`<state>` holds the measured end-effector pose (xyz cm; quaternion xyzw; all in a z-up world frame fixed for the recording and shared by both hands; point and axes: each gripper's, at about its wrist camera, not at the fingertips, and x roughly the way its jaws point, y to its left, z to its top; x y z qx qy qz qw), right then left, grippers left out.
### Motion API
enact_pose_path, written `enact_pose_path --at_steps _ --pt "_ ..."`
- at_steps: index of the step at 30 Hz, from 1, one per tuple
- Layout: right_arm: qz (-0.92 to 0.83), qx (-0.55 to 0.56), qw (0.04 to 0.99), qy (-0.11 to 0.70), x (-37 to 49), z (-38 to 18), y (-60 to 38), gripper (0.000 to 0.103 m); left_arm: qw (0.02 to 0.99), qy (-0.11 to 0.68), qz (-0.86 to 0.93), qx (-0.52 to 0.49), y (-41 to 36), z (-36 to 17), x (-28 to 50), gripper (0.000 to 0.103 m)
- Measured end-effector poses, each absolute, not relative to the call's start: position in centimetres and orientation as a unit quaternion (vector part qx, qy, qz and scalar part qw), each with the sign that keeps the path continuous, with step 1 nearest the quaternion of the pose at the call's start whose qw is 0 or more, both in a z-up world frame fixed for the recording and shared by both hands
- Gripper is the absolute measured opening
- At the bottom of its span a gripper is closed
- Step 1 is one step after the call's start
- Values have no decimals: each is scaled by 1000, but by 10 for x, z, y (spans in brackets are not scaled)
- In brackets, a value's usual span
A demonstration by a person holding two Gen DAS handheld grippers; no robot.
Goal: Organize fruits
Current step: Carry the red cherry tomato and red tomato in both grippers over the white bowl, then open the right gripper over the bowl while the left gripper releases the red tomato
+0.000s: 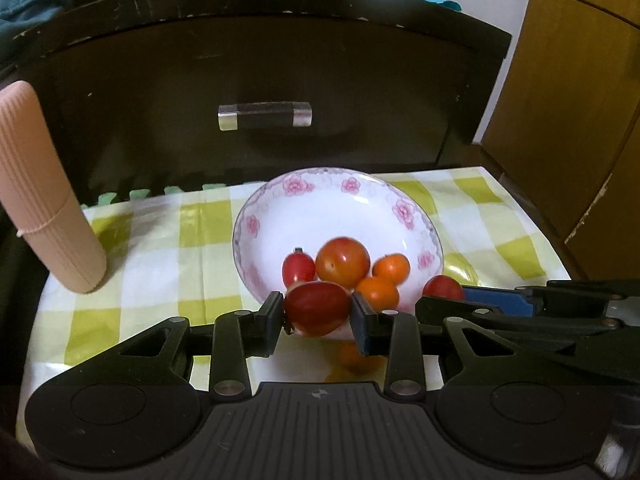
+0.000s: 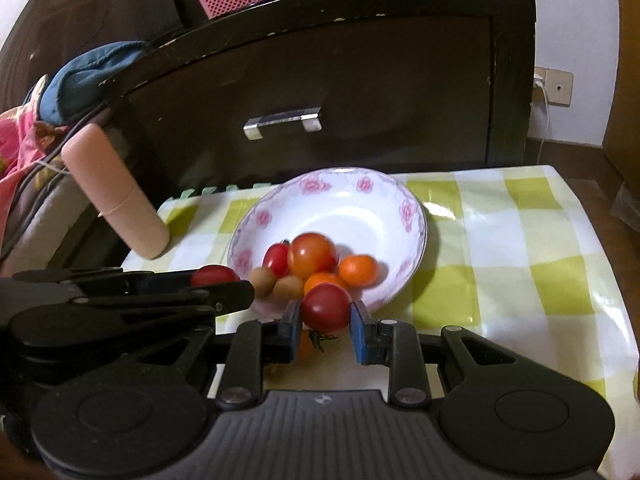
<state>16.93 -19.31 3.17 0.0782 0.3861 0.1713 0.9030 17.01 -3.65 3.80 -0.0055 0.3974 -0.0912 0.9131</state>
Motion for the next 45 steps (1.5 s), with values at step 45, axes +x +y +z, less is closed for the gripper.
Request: enact_pose_path --at_steps 45 --pt "165 67 913 368 237 12 -186 27 909 410 -67 -25 -30 17 231 42"
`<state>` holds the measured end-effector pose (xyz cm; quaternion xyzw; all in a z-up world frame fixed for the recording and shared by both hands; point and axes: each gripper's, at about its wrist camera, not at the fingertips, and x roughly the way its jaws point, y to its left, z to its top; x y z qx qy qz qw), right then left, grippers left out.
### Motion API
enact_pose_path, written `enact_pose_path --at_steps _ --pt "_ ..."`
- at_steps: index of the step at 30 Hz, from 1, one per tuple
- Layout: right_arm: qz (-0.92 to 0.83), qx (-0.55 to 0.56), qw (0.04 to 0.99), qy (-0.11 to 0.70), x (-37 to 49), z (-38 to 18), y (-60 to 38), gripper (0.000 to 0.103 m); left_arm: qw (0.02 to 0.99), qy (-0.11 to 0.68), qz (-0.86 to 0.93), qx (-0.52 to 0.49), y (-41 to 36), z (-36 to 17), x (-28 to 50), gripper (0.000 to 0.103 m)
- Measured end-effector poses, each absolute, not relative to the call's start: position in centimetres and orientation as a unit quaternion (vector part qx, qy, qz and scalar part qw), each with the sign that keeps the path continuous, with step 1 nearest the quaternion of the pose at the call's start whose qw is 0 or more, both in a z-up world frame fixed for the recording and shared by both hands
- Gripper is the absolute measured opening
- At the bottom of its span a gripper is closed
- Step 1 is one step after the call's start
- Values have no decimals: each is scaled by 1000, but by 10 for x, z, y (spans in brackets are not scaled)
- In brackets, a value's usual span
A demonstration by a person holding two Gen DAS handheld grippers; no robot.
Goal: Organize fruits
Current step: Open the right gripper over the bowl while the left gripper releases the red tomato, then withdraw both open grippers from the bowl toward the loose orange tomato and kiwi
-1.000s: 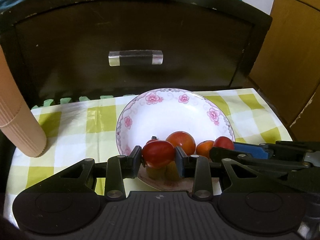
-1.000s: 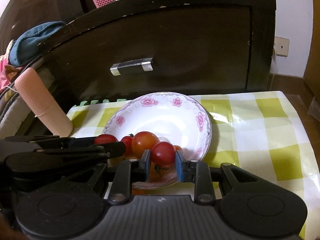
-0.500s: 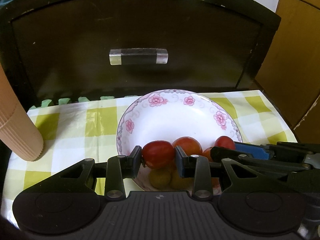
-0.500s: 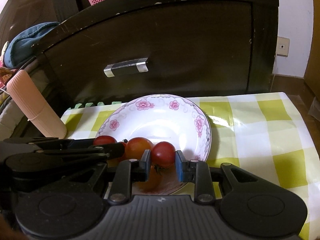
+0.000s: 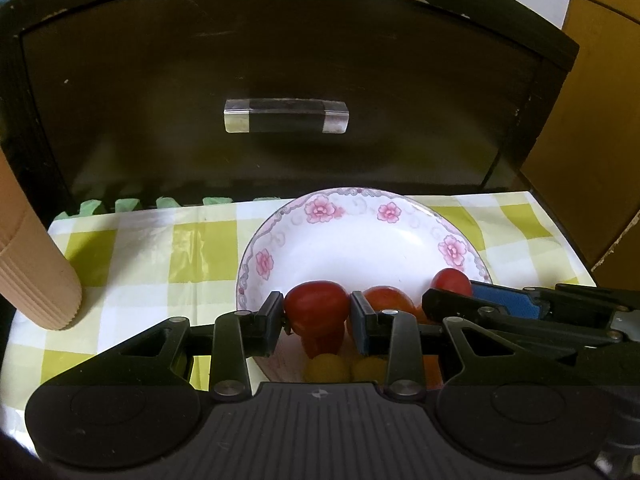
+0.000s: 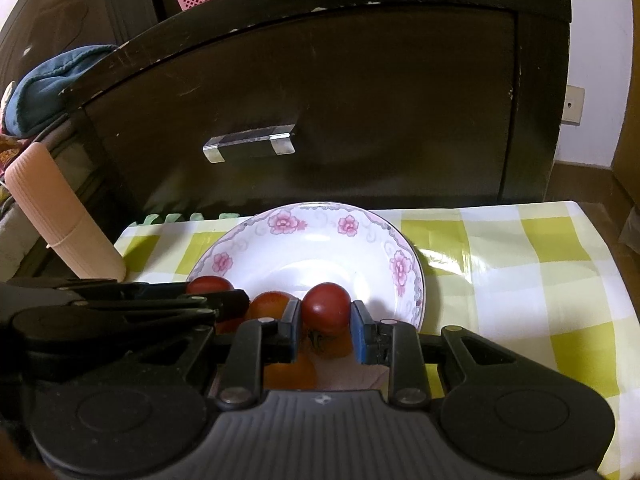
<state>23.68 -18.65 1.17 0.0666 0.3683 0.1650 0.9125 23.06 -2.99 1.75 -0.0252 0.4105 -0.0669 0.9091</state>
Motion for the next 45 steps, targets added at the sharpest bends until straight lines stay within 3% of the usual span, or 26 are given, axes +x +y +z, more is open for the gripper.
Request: enact_pose_path --at_steps 45 --pt "143 79 918 362 255 20 -188 28 911 409 -46 -32 -23 28 233 60"
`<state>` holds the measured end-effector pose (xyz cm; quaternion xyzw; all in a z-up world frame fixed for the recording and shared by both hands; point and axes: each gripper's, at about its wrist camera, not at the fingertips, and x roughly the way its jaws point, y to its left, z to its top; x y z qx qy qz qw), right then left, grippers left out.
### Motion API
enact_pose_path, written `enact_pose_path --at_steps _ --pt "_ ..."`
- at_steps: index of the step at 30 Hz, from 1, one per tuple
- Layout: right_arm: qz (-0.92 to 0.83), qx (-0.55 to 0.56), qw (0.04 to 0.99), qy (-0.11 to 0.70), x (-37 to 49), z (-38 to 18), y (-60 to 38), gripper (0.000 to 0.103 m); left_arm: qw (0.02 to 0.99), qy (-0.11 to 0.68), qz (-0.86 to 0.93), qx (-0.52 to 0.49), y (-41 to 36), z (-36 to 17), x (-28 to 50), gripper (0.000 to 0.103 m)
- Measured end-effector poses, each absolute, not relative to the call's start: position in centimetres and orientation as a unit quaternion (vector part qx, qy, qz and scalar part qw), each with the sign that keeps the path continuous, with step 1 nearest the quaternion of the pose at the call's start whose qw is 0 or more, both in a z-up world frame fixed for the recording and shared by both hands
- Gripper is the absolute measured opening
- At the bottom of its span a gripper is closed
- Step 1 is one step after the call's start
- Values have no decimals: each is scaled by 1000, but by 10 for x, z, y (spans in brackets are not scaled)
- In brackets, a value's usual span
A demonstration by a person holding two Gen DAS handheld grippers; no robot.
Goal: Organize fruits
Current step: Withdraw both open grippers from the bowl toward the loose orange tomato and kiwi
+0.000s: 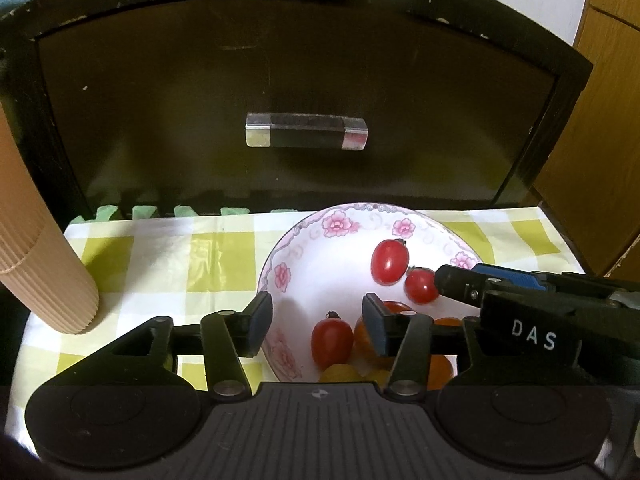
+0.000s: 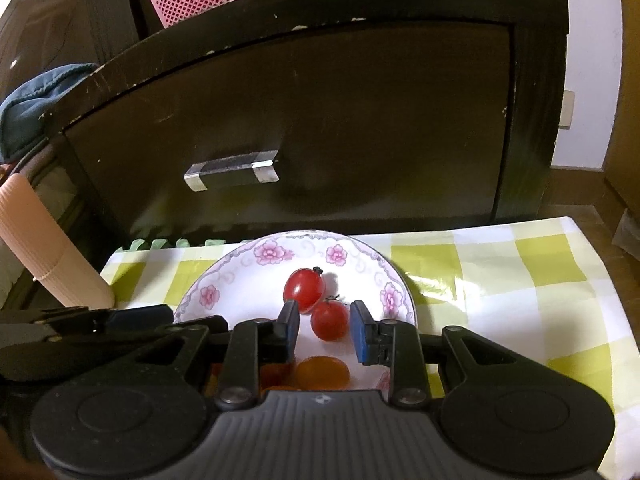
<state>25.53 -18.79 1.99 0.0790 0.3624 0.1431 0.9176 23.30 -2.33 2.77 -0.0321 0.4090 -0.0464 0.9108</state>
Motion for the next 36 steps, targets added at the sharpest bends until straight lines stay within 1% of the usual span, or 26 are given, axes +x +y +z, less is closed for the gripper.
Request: enact_pose_path --at_steps 3,18,30,36 --pt "141 85 919 359 254 23 -191 28 912 405 -48 -31 -24 31 232 62" --pt "144 87 922 348 226 39 -200 28 914 401 -56 -24 -28 49 207 67" --pt "159 65 914 368 183 37 -197 29 908 412 -70 -9 -30 52 168 68" --pt "154 61 908 385 171 33 -195 31 900 428 -83 6 -32 44 152 68"
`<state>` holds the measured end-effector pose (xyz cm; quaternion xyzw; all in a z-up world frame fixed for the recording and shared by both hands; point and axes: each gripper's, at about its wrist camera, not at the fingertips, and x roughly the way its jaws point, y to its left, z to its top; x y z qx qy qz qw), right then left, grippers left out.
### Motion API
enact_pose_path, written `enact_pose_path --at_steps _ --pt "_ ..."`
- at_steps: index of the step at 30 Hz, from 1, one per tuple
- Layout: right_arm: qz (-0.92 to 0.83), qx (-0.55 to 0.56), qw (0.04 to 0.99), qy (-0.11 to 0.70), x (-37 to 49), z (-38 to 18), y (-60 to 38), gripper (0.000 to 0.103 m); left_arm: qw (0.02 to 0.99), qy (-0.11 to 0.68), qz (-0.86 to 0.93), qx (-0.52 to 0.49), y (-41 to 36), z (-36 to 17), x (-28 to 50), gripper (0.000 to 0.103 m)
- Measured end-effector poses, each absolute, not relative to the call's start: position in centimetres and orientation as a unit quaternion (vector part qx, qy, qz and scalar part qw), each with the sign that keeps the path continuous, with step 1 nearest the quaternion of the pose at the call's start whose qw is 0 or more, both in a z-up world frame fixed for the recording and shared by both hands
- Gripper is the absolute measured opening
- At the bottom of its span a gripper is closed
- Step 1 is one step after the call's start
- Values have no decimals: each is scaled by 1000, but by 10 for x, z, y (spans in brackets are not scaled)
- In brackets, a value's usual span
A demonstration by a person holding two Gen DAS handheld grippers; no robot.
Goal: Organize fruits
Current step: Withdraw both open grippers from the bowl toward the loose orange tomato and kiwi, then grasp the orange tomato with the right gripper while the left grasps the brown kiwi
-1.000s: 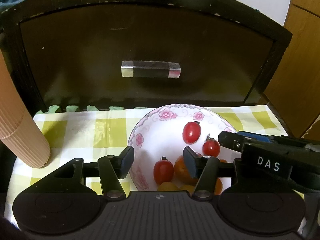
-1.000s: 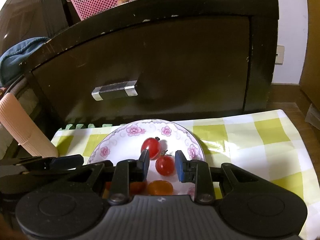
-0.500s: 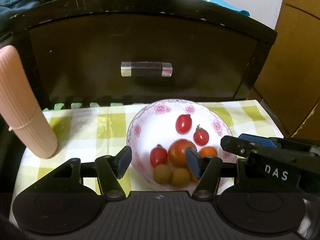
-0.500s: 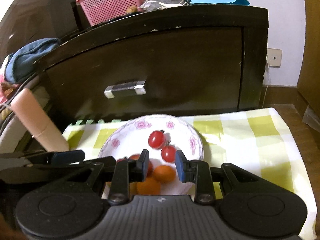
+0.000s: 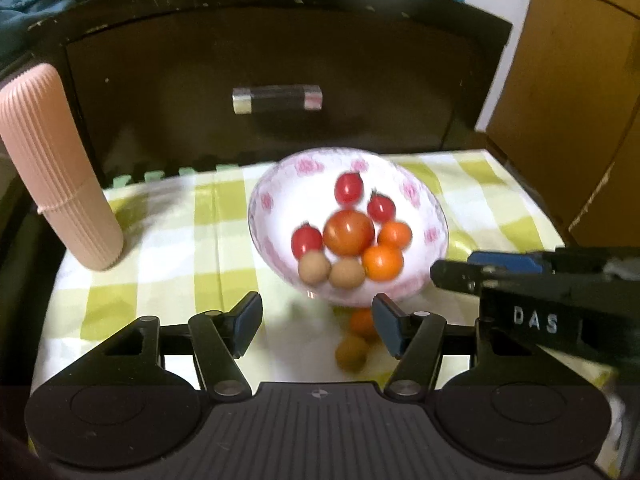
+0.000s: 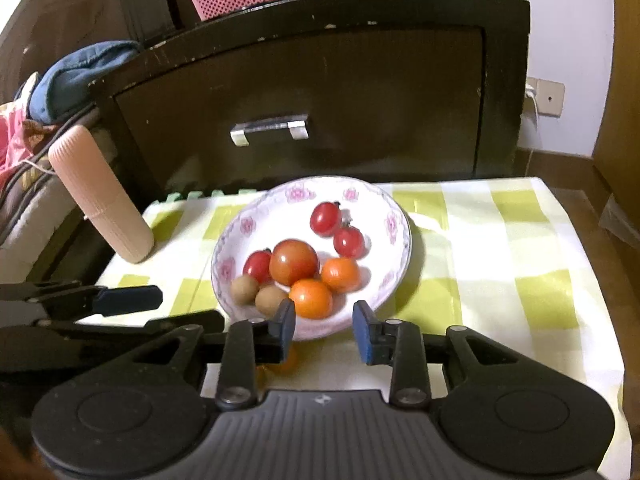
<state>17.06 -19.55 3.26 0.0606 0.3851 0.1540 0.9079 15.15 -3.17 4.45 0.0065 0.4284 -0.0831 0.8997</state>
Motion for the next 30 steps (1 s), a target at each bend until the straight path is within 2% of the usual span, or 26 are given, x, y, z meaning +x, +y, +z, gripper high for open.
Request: enact_pose_path --at_steps 10,20,24,27,28,30 --pt "145 64 900 405 165 25 -199 31 878 466 -110 16 -40 16 145 68" --pt "149 63 888 431 180 21 -191 31 873 472 -119 29 -52 1 155 65" --pt "148 63 886 436 182 18 -191 31 872 474 -118 31 -53 -4 159 56" --pt "145 65 882 444 184 13 -192 31 872 474 -119 36 -55 -7 159 43" --pt "143 65 882 445 185 12 -193 31 872 473 -119 39 -56 -7 160 35" --pt "143 66 881 446 186 12 -193 31 873 472 -120 34 -54 -7 160 31"
